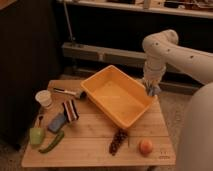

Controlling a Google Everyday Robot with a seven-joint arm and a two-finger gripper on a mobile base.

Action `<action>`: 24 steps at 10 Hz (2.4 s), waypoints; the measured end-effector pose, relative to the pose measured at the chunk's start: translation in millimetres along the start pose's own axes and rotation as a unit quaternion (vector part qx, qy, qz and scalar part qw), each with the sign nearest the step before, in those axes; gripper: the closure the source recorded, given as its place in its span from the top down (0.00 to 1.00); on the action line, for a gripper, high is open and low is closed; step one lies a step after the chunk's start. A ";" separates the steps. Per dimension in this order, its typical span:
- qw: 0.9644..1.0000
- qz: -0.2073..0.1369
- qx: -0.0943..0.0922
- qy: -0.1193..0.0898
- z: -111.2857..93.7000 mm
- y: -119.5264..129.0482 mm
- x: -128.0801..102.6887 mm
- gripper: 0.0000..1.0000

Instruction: Wipe tray with towel

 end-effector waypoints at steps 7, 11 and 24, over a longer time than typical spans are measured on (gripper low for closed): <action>1.000 -0.030 0.006 0.005 5.9 54.0 -38.0 0.74; 0.998 -0.039 -0.039 -0.029 -5.5 97.7 -51.5 0.34; 0.996 0.007 -0.085 0.027 60.8 158.4 -34.7 0.77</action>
